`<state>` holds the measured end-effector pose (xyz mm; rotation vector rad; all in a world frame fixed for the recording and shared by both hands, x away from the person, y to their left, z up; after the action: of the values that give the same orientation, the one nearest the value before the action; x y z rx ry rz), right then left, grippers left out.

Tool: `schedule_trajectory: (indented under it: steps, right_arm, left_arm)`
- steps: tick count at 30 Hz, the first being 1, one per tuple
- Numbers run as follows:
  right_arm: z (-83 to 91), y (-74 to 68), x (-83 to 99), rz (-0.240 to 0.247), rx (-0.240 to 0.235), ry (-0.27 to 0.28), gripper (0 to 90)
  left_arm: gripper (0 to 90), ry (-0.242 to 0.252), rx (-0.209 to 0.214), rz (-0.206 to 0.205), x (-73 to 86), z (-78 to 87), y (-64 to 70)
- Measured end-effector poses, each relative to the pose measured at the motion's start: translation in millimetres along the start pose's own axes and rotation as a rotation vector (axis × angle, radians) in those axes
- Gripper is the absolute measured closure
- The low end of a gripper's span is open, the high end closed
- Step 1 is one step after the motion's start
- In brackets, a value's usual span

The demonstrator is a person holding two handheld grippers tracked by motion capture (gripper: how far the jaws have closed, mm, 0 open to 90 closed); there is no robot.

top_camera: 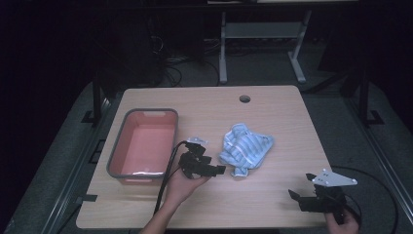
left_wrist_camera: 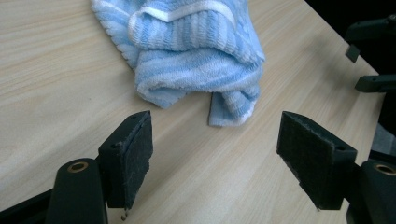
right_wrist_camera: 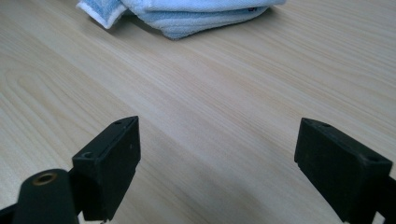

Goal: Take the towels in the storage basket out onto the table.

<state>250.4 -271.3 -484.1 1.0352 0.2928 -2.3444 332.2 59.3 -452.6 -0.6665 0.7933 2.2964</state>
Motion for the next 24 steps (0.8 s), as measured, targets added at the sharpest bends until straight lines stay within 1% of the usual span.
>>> schedule_trajectory:
  steps: [2,6,12,14,20,24]
  right_arm:
    - [0.1,0.0,-0.1,0.003,0.001,0.002,13.8]
    - [-0.1,-0.4,0.2,0.002,0.0,-0.001,13.8]
    - [-0.2,-0.8,-0.2,0.007,0.0,0.002,13.8]
    - [0.4,-0.6,-0.1,0.005,0.003,0.001,13.8]
    - [0.1,-1.0,0.2,0.003,0.002,0.0,13.8]
    - [-0.3,-1.7,0.1,0.006,-0.001,0.001,13.8]
  left_arm:
    - [26.5,0.001,0.011,0.003,2.5,0.2,1.8]
    - [26.5,0.003,0.015,0.0,8.8,1.5,5.2]
    - [26.5,0.001,0.031,-0.004,19.1,4.5,6.8]
    - [26.5,0.002,0.027,-0.006,21.3,5.8,6.6]
    - [26.5,0.008,0.035,-0.004,28.8,9.6,6.9]
    - [26.6,0.004,0.025,-0.016,33.8,10.8,9.3]
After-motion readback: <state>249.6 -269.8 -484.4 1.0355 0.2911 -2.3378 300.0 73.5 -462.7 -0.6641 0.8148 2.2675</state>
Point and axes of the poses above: each handheld gripper's, and its own axes: z roughly backward along the jaws, x roughly out of its underside, y roughly to its right, the point moved 5 cm from there along -z, roughly forward along the jaws, and after that the axes turned 2 degrees about -y, right-handed, at the moved point
